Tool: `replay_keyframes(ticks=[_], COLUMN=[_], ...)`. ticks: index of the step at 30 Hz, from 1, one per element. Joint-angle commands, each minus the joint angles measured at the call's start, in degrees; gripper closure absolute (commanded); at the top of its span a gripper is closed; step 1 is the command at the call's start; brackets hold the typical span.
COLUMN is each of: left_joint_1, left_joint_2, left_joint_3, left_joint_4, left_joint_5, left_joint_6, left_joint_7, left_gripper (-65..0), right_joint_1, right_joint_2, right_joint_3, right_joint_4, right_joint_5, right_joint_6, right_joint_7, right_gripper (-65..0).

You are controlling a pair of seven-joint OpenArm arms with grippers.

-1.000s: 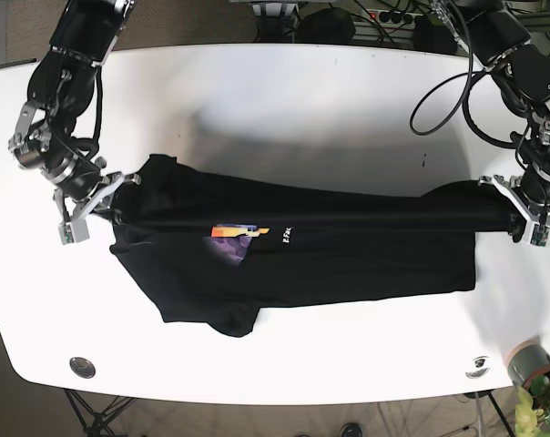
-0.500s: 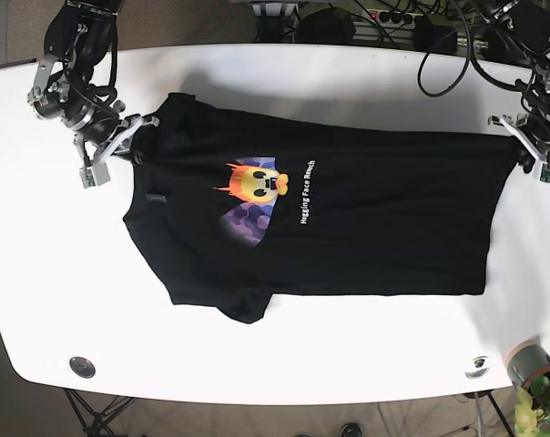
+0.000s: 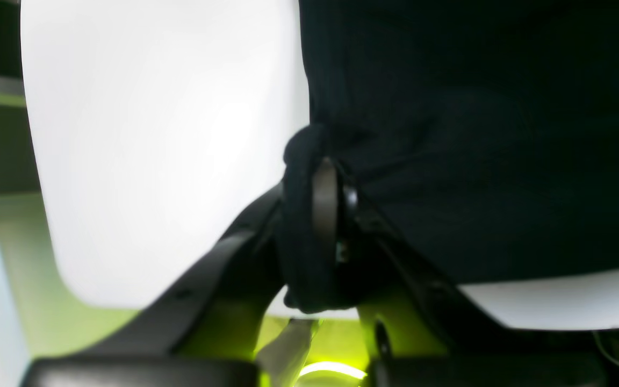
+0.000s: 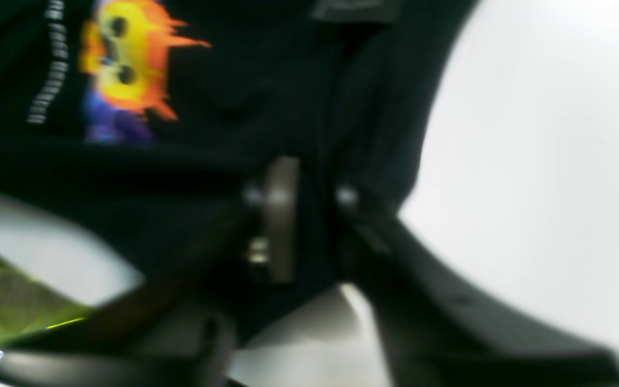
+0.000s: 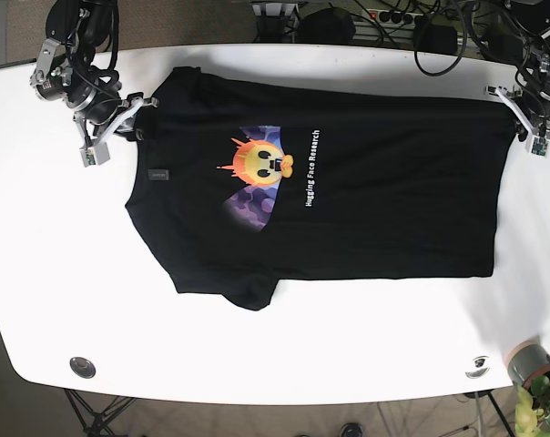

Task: Fold the T-shirt properly
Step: 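Drag the shirt by its shoulders with both grippers to flatten it, then move both grippers down the shirt sides and grasp the side edges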

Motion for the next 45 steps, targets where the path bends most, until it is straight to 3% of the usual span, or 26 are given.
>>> replay_keyframes(ticks=[1, 4, 7, 15, 23, 31, 42, 45], left_joint_1=[0.1, 0.1, -0.1, -0.2, -5.2, -12.1, -13.6, -13.7], left_joint_2=[-1.2, -1.2, -1.2, -1.5, -1.5, -1.4, -1.6, -1.6], left_joint_3=[-0.3, 0.2, 0.2, 0.8, 0.3, 0.8, 2.2, 2.4], left_joint_4=[0.9, 0.9, 0.9, 1.9, 2.0, 2.0, 2.0, 2.0], left_joint_5=[0.4, 0.5, 0.5, 0.1, 0.5, 0.6, 0.6, 0.6], left_joint_6=[0.7, 0.7, 0.7, 0.7, 0.7, 0.7, 0.7, 0.7], left_joint_7=[-0.4, -0.3, -0.3, -0.1, -0.1, -0.1, -0.1, -0.1], left_gripper=[-13.5, -29.2, -36.0, -34.2, -33.9, -33.9, -33.9, -34.0], right_joint_1=[0.1, -0.3, -0.2, 4.8, 13.9, 25.3, 35.3, 36.3], right_joint_2=[0.8, 0.8, 0.8, 0.8, 2.4, 2.3, 2.9, 2.8], right_joint_3=[0.6, 0.6, 0.6, 0.6, 0.2, 0.0, -0.1, -0.1], right_joint_4=[1.1, 1.5, 4.1, 3.5, -4.4, -14.6, -30.1, -33.9], right_joint_5=[1.0, 1.1, 0.6, 0.5, 0.4, -11.0, -18.3, -19.9], right_joint_6=[-0.01, -0.1, -0.27, -0.45, -0.45, 0.17, 0.26, 2.98], right_joint_7=[1.2, 1.2, 1.2, 1.2, 1.0, 1.2, 5.9, 7.8], right_gripper=[-27.6, -41.2, -45.2, -43.0, -43.1, -43.1, -43.1, -43.1])
